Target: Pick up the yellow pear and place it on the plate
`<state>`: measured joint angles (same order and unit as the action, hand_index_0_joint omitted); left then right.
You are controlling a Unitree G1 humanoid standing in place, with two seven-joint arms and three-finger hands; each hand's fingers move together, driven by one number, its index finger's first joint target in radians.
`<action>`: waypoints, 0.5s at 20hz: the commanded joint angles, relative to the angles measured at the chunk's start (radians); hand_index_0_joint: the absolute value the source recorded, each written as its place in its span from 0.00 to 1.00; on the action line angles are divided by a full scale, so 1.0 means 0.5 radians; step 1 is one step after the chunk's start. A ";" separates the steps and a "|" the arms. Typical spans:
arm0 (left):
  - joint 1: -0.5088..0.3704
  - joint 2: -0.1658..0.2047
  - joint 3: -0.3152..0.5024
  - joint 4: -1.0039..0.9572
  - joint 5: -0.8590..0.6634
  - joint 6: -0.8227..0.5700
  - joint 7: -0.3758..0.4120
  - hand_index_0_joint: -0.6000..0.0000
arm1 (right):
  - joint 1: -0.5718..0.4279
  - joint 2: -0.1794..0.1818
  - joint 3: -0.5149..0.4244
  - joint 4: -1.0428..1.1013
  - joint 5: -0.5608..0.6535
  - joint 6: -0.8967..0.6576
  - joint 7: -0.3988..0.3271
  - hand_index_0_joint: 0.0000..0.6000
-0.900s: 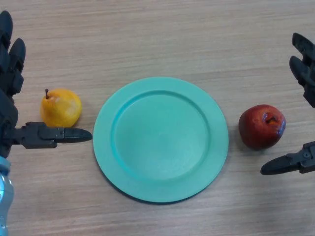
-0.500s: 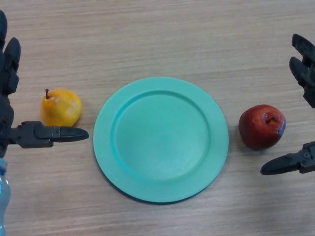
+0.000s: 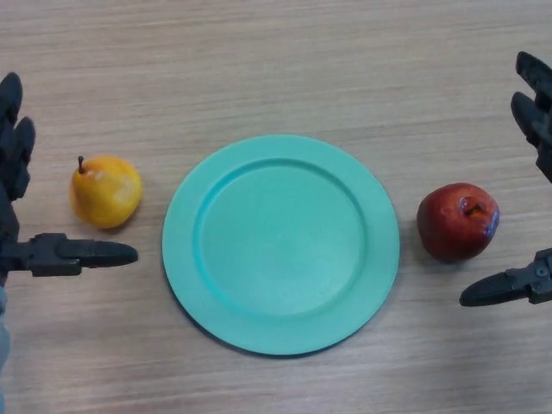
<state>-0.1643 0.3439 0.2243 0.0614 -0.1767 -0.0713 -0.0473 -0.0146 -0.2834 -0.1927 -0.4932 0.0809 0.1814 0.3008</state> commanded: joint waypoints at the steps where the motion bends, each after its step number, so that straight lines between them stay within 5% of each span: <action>1: -0.123 0.159 0.129 0.067 0.063 -0.429 0.000 1.00 | -0.037 -0.054 -0.142 -0.108 -0.003 -0.254 -0.068 0.00; 10: -0.485 0.192 -0.052 0.939 0.145 -0.735 0.005 1.00 | 0.032 -0.032 -0.177 -0.218 0.032 -0.198 -0.100 0.00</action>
<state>-0.3550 0.3766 0.1619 0.5791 -0.1033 -0.2629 -0.0513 0.0206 -0.2743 -0.2055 -0.5443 0.0810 0.1813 0.2913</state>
